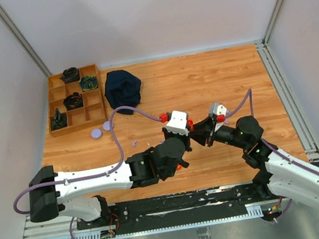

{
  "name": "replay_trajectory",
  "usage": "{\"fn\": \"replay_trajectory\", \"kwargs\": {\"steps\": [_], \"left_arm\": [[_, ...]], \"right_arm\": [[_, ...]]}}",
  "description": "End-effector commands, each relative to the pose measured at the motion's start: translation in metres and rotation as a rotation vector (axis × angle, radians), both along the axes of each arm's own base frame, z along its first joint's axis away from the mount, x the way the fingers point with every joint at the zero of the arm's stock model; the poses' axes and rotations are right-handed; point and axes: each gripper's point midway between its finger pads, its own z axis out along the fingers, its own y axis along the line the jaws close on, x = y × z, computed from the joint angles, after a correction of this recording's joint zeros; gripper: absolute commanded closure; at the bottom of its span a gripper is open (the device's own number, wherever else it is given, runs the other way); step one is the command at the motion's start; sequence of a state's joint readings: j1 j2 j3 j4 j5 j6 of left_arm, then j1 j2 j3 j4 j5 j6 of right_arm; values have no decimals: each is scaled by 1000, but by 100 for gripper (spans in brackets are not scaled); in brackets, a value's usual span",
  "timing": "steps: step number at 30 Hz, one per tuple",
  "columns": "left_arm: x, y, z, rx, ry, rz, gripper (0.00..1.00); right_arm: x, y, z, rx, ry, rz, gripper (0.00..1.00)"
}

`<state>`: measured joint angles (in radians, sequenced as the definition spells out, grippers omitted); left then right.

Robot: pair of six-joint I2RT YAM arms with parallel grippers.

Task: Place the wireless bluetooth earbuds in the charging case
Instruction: Place the earbud in the charging case.

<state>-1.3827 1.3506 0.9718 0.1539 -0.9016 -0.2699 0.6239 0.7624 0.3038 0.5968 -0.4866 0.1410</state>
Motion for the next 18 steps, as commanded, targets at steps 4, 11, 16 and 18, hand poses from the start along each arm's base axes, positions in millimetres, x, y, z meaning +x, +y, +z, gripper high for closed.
{"fn": "replay_trajectory", "kwargs": {"steps": [4, 11, 16, 18], "left_arm": [[-8, 1, -5, -14, 41, -26, 72], [-17, -1, 19, -96, 91, -62, 57], [-26, -4, 36, -174, 147, -109, 51], [-30, -3, 44, -213, 167, -134, 50]], "right_arm": [[0, 1, 35, 71, -80, 3, 93], [1, 2, 32, 65, -74, 2, 93], [1, 2, 31, 63, -71, 5, 93], [2, 2, 31, 62, -71, 4, 93]]}}
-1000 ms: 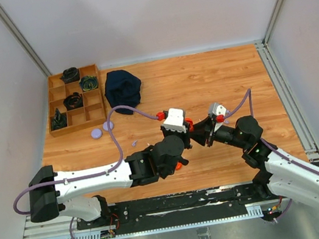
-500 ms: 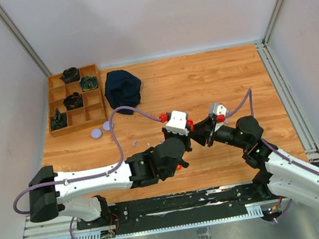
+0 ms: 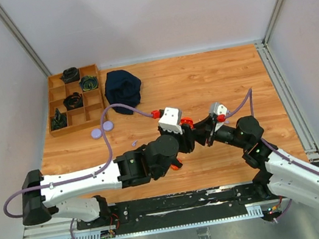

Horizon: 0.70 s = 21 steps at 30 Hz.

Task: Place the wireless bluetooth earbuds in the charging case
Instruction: Place the earbud in the charging case.

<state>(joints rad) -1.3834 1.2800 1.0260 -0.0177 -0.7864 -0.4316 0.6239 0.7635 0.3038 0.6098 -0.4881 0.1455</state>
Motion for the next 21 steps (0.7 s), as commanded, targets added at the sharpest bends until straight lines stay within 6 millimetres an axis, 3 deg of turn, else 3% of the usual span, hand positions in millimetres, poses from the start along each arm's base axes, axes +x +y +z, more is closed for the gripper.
{"fn": "replay_trajectory", "kwargs": {"steps": [1, 5, 14, 21], "left_arm": [[-12, 1, 32, -139, 64, -55, 49], [-6, 6, 36, -186, 121, -67, 46], [9, 14, 24, -162, 162, -51, 43], [10, 7, 19, -163, 189, -101, 42]], "right_arm": [[2, 2, 28, 52, -63, 4, 93], [2, 3, 27, 53, -62, 7, 93], [1, 4, 28, 53, -61, 12, 93], [1, 4, 27, 51, -59, 15, 93]]}}
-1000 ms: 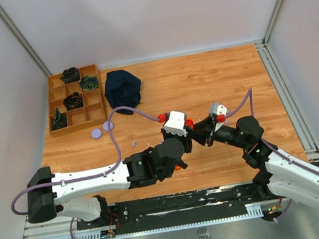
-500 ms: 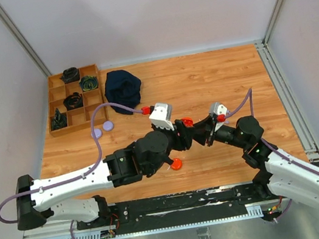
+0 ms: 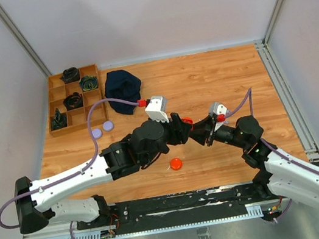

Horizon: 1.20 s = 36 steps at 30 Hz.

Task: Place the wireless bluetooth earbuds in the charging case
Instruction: Place the earbud in the charging case.

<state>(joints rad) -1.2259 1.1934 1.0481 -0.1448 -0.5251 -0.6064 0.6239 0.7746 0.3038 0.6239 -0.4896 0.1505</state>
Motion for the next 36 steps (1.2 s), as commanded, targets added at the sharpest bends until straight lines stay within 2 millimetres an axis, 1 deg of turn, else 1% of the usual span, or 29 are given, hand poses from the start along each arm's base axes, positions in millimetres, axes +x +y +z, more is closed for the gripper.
{"fn": "replay_trajectory", "kwargs": {"steps": [1, 9, 18, 23, 27, 31, 36], "left_arm": [[-3, -9, 5, -23, 17, -46, 42], [-2, -14, -5, 9, 43, -46, 43], [-12, -27, 0, -22, 61, -120, 48], [-14, -33, 1, -26, 66, -149, 48], [-12, -36, 3, -25, 61, -147, 48], [-8, -29, 12, -29, 36, -119, 46], [4, -6, 20, -36, 16, -83, 42]], "right_arm": [[0, 3, 28, 49, -61, 14, 93], [-1, 3, 29, 51, -63, 17, 93], [-1, 3, 28, 50, -61, 20, 93], [-1, 4, 27, 49, -57, 21, 93], [-1, 4, 27, 49, -59, 23, 93], [-2, 5, 26, 44, -55, 32, 93], [-5, 8, 26, 37, -51, 60, 93]]}}
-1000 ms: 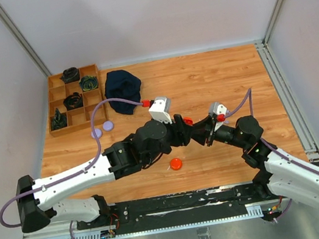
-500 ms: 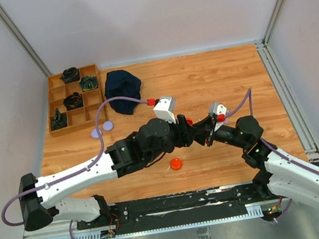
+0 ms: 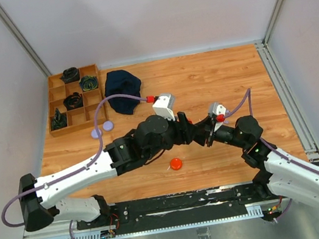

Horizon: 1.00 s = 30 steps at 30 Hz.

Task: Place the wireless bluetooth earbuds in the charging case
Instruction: Place the earbud in the charging case, then close the charging case.

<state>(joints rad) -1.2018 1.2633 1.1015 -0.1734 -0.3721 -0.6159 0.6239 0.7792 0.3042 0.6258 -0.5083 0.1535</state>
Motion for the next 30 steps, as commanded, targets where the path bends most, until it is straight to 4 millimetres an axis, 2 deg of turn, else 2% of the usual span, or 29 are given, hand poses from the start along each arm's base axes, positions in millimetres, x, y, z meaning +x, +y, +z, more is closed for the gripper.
{"fn": "replay_trajectory", "kwargs": {"steps": [1, 7, 12, 19, 30], "left_arm": [[15, 24, 30, -57, -49, 42, 41], [27, 46, 27, -84, -27, -15, 32], [31, 53, 17, -101, 21, -93, 24], [30, 49, -1, -151, 114, -178, 22], [11, 34, -3, -221, 180, -334, 26]], "right_arm": [[-4, 7, 26, 36, -52, 50, 93], [-10, 16, 28, 27, -46, 123, 93], [-15, 21, 32, 30, -40, 175, 93], [-20, 27, 39, 44, -33, 228, 93], [-21, 33, 39, 55, -13, 267, 93]]}}
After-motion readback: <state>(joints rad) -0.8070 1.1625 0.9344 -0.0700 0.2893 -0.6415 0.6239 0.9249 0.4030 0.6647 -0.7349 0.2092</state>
